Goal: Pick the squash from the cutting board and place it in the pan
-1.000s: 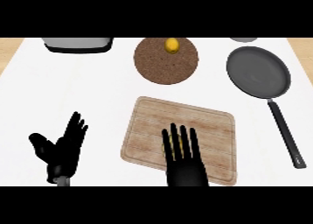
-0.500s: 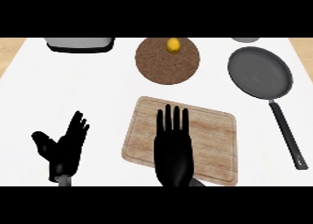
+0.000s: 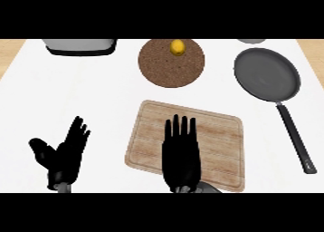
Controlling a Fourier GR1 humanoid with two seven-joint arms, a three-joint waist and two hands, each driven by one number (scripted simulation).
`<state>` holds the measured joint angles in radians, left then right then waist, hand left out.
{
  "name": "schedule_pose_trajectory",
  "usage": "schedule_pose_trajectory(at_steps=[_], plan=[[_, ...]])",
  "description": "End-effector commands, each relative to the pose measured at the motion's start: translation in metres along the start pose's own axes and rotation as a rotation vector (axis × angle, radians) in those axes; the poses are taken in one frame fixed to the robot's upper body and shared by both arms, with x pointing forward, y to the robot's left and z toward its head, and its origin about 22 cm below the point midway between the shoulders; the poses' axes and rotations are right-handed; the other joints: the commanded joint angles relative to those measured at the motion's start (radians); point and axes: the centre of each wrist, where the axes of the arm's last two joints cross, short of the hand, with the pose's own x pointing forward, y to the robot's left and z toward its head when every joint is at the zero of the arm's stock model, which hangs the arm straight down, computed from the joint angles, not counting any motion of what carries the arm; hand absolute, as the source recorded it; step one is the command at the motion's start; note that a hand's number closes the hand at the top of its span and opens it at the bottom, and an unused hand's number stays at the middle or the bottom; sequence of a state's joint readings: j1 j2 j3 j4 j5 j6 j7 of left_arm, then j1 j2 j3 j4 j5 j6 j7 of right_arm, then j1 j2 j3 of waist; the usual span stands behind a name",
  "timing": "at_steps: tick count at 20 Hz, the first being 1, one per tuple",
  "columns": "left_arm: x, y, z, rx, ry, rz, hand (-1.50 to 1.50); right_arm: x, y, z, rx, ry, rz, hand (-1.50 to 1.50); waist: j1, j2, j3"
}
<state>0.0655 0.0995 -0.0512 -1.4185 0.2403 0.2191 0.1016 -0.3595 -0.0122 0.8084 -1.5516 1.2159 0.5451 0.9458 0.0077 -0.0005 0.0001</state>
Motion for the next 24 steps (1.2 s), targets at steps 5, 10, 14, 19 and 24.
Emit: schedule_pose_trajectory(at_steps=[5,10,14,19,24], plan=[[0.01,-0.007,0.011,-0.005,0.002,-0.004,0.0,0.001,-0.009,-0.035,-0.026,0.036,-0.036,-1.5,0.003,0.001,0.0],[0.024,-0.004,0.014,0.0,0.011,0.001,0.0,0.011,0.007,-0.024,-0.068,0.055,-0.024,-1.5,0.003,0.0,0.0],[-0.001,0.0,0.008,-0.003,0.006,0.004,0.0,-0.007,0.03,-0.04,-0.045,0.095,0.031,-1.5,-0.004,0.001,0.0],[0.009,-0.013,0.009,-0.011,0.009,-0.007,0.0,-0.006,0.029,-0.036,-0.04,-0.073,0.05,1.5,-0.002,0.0,0.0],[0.003,0.005,-0.001,0.002,-0.003,0.023,0.0,0.0,0.065,-0.05,-0.097,-0.087,0.065,1.5,-0.002,0.001,0.0]])
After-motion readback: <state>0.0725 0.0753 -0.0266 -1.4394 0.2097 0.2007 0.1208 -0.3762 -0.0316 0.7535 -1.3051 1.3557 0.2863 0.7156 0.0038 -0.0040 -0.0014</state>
